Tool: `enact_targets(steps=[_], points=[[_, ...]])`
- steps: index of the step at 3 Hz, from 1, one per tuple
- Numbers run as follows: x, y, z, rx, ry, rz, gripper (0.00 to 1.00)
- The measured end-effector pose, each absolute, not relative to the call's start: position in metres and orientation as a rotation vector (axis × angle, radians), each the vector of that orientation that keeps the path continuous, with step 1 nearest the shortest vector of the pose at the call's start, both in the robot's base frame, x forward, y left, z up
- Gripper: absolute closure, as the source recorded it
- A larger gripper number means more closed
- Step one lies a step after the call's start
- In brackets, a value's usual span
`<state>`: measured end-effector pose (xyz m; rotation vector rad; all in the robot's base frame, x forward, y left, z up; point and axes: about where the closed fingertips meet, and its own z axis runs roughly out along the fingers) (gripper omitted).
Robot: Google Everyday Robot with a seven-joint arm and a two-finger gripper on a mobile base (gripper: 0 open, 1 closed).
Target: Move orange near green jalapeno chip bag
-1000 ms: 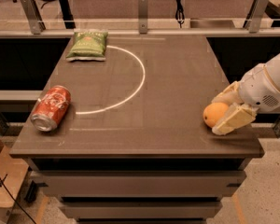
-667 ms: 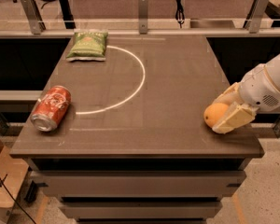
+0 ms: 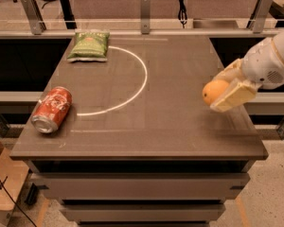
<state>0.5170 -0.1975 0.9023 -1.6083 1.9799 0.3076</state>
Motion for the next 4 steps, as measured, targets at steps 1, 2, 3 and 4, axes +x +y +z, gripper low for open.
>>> enact_targets(steps=[1, 2, 3, 4], points=[[0.529, -0.193, 0.965, -1.578, 1.892, 0.256, 1.0], [0.535, -0.195, 0.991, -1.561, 1.85, 0.213, 1.0], [0.54, -0.18, 0.977, -1.546, 1.854, 0.277, 1.0], [0.545, -0.167, 0.967, -1.53, 1.852, 0.331, 1.0]])
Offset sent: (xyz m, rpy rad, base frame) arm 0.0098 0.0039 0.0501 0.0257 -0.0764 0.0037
